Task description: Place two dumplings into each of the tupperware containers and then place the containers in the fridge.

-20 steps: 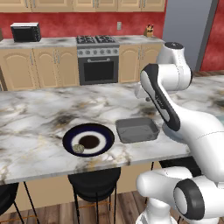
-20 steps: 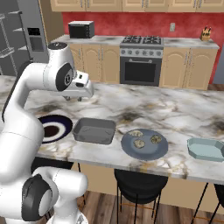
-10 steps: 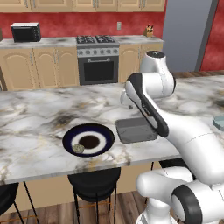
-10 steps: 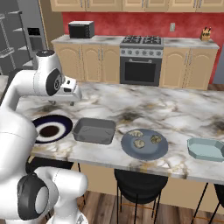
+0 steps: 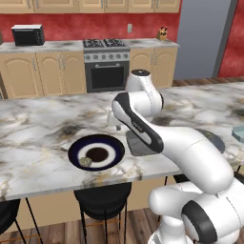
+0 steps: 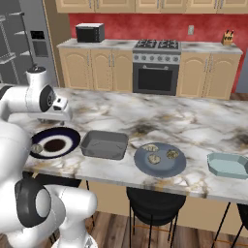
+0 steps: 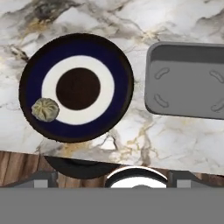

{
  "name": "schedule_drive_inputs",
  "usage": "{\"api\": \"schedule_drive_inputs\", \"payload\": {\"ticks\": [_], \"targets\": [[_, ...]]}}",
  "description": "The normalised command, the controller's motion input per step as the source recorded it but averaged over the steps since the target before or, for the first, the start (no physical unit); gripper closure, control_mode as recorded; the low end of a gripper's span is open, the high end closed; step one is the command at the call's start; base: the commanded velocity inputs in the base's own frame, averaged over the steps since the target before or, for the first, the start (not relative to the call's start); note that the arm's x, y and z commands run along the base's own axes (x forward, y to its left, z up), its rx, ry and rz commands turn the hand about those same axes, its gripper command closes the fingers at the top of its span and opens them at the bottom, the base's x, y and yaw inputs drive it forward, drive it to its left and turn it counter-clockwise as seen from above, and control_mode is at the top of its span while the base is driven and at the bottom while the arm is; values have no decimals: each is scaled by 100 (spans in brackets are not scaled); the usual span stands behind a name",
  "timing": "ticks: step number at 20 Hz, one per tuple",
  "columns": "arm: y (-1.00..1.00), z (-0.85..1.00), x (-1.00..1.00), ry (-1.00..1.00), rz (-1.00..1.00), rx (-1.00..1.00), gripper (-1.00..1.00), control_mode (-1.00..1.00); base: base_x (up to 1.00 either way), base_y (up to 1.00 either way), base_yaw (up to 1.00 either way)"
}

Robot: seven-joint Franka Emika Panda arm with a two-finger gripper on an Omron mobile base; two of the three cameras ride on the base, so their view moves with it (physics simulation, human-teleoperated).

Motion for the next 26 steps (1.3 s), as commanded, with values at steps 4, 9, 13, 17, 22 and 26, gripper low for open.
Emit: {"api": "schedule_drive_inputs", "payload": {"ticks": [4, 9, 13, 17, 22, 26], "targets": [[98, -47, 1, 2, 2, 0, -100, -100, 0, 0, 0], [93, -40, 9, 14, 0, 0, -100, -100, 0, 0, 0], [80, -52, 19, 7, 0, 0, -100, -100, 0, 0, 0], [24, -56, 18, 0, 1, 0, -100, -100, 0, 0, 0], [14, -47, 19, -1, 0, 0, -100, -100, 0, 0, 0], [2, -43, 17, 0, 0, 0, -100, -100, 0, 0, 0]]}}
